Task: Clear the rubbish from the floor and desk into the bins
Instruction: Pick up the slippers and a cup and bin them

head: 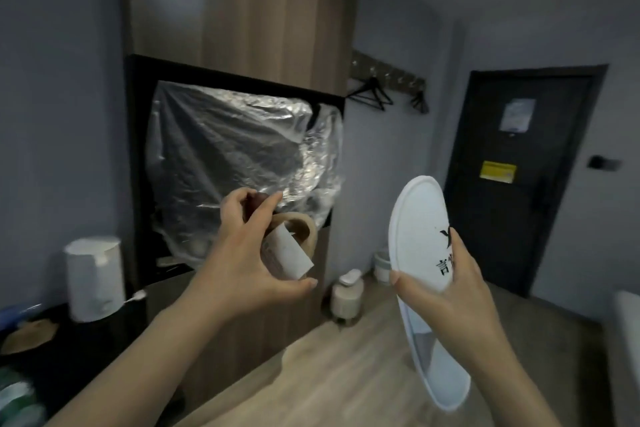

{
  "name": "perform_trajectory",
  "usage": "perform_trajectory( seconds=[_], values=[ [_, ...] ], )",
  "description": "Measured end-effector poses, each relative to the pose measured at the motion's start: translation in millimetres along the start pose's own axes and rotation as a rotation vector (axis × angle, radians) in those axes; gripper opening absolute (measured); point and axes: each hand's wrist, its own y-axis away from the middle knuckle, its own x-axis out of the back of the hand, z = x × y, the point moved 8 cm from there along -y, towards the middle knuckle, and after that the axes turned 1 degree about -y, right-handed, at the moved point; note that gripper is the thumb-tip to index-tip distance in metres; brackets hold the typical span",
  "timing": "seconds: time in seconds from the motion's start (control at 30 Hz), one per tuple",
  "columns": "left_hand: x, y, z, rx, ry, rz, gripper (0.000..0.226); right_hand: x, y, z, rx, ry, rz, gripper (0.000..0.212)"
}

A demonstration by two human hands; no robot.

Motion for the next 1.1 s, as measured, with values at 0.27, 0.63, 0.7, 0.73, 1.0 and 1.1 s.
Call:
perform_trajectory(
  seconds=[0.27, 0.63, 0.7, 0.73, 1.0, 1.1],
  values=[
    [-129, -79, 96, -0.217, 0.203, -0.071, 0.116, 138, -23, 61, -0.030, 0.087, 0.320, 0.107],
    [-199, -184, 53, -0.304, 0.303, -0.159, 0.119, 113, -123, 69, 0.017, 0.195, 0.413, 0.099],
    [-201, -213, 33, -0.328, 0.307, -0.162, 0.118, 98, -146, 69, 0.000, 0.222, 0.428, 0.104],
    [-203, -228, 24, -0.339, 0.308, -0.164, 0.117, 90, -158, 71, -0.015, 0.238, 0.434, 0.108],
    [-263, -323, -41, -0.365, 0.332, -0.268, 0.115, 41, -251, 113, -0.112, 0.331, 0.453, 0.112],
    [-300, -352, -60, -0.371, 0.349, -0.307, 0.117, 34, -286, 135, -0.126, 0.362, 0.464, 0.114]
  ],
)
